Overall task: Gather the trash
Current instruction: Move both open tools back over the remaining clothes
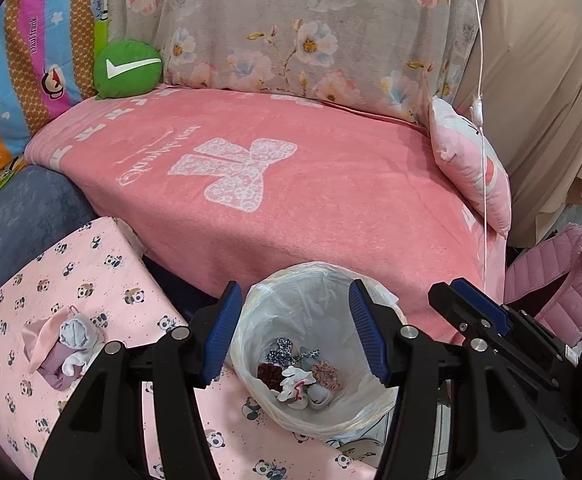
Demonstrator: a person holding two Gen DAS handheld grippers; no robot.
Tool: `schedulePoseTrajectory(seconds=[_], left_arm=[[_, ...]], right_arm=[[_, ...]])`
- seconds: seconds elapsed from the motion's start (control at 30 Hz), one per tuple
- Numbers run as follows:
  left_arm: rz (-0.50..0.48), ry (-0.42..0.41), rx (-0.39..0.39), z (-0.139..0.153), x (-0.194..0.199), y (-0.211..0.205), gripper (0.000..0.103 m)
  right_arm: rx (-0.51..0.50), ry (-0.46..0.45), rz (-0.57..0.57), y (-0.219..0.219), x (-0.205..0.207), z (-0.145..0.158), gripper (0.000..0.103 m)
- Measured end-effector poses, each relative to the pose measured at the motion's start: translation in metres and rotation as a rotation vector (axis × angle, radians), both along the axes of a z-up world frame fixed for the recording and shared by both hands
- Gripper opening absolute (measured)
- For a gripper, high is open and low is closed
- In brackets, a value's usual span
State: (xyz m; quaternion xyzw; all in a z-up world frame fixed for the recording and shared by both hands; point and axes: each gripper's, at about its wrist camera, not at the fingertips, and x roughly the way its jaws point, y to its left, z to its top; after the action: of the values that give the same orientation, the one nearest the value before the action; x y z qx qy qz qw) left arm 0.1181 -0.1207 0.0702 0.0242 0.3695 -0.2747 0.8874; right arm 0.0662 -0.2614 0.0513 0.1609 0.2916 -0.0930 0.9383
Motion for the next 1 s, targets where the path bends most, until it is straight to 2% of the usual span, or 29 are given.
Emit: schedulePoseTrajectory(seconds=[0.2,0.27,0.33,0.57,0.7,1.0], left_arm=[[0.046,0.028,-0.010,-0.010,0.004,0.023,0.055],[0.068,0.031,-0.011,-0.014,0.005,0.032,0.063],[0.093,0.031,-0.010,-0.017,0.006,0.042,0.065],[0.155,0.048,-0.016,-0.025,0.011,0.077,0.065],[0.188,0.055,-0.009,-0.032,0.014,0.097,0.065],[0.287,0.074,0.017,-0.049,0.022,0.148,0.069]], right_arm=[[-0.001,0.016,0.033,0.014,0.004,-0.005,0.025],[0.000,0.022,0.046,0.020,0.007,-0.007,0.025],[-0.001,0.029,0.061,0.028,0.009,-0.009,0.026],[-0.011,0.049,0.112,0.058,0.018,-0.015,0.026],[-0.016,0.058,0.144,0.078,0.023,-0.020,0.034],[-0.026,0.092,0.220,0.130,0.037,-0.032,0.039]])
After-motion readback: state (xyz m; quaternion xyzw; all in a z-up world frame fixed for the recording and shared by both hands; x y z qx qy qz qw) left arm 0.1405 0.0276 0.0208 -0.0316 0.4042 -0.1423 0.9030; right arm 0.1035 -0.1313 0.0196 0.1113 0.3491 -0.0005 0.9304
